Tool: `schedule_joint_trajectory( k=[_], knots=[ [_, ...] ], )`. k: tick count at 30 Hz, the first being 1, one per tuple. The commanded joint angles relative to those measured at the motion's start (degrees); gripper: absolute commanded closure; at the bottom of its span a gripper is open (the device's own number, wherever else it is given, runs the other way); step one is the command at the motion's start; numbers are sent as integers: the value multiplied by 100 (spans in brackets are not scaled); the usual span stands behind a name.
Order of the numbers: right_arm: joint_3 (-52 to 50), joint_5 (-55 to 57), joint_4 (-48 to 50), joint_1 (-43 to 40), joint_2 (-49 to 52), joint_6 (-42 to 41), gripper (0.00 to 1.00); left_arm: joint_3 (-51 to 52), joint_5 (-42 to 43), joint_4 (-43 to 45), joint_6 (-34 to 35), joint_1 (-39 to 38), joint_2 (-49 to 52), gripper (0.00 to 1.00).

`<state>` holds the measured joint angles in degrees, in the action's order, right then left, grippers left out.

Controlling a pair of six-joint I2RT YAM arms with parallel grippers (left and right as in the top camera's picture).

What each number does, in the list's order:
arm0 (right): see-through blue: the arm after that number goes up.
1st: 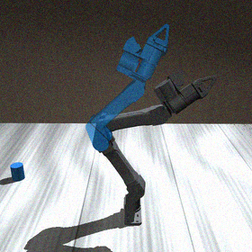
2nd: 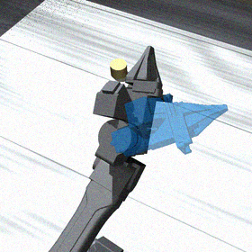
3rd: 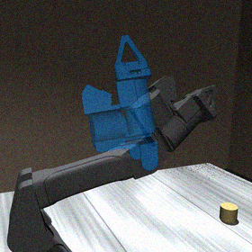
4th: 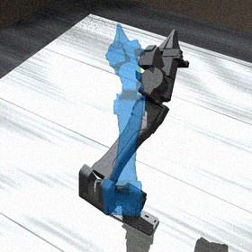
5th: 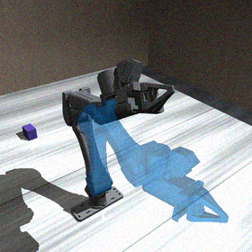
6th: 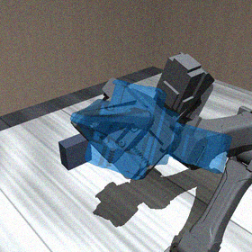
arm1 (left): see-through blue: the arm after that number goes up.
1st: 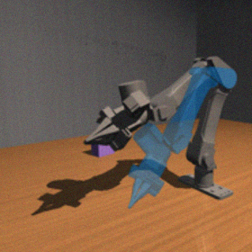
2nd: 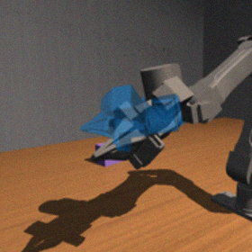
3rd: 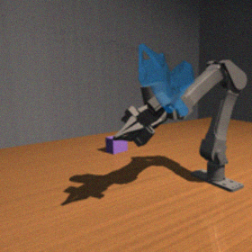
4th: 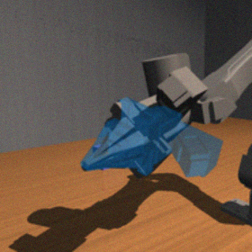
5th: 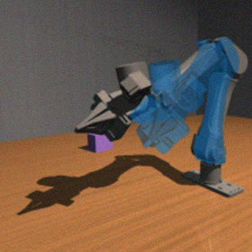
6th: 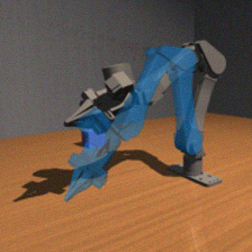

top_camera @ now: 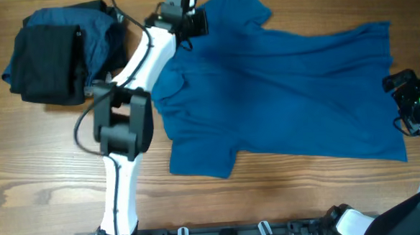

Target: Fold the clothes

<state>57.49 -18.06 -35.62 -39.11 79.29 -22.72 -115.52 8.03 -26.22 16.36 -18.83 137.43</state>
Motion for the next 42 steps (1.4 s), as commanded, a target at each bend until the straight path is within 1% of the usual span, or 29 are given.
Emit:
schedule_joint_trajectory(
  k=[1, 5, 12, 15, 19, 21, 24, 27, 29, 30, 31, 32, 33, 34, 36, 37, 39, 41, 42],
  knots=[
    [68, -129, 9, -7, 11, -44, 0, 2, 7, 361, -94, 74, 522, 96],
    [68, -129, 7, -7, 11, -42, 0, 2, -46, 737, -94, 74, 868, 96],
    [68, -129, 9, -7, 11, -39, 0, 2, -1211, 951, -114, 190, 1298, 96],
    [68, -129, 9, -7, 11, -39, 0, 2, -1421, 903, 59, 435, 1526, 96],
    [68, -129, 9, -7, 11, -42, 0, 2, -1482, 750, 525, 846, 1690, 96],
    [68, -129, 9, -7, 11, -39, 0, 2, -1480, 748, 643, 1117, 1709, 96],
    [68, -129, 7, -7, 11, -42, 0, -13, -1443, 903, 638, 1189, 1692, 96],
    [68, -129, 9, -7, 11, -39, 0, -186, -1113, 925, 468, 1134, 1541, 92],
    [68, -129, 9, -7, 11, -42, 0, -321, -1010, 841, 470, 1038, 1255, 91],
    [68, -129, 9, -7, 11, -42, 0, -343, -1001, 798, 472, 979, 1027, 89],
    [68, -129, 9, -7, 11, -42, 0, -343, -1001, 734, 472, 929, 815, 83],
    [68, -129, 9, -7, 11, -39, 0, -343, -1003, 632, 479, 890, 621, 79],
    [68, -129, 9, -7, 11, -42, 0, -343, -1001, 358, 516, 828, 264, 77],
    [68, -129, 9, -7, 11, -42, 0, -343, -1003, -35, 514, 769, -109, 80],
    [68, -129, 9, -7, 11, -42, 0, -343, -1001, -879, 518, 693, -719, 93],
    [68, -129, 9, -7, 11, -39, 0, -343, -1001, -1447, 542, 643, -1104, 96],
    [68, -129, 9, -7, 11, -39, 0, -343, -1003, -2457, 782, 553, -1733, 96],
    [68, -129, 28, -7, 11, -52, 0, -343, -1001, -3217, 866, 492, -2129, 96],
    [68, -127, 212, -7, 11, -201, 0, -343, -999, -3467, 901, 476, -2236, 96]
  ],
)
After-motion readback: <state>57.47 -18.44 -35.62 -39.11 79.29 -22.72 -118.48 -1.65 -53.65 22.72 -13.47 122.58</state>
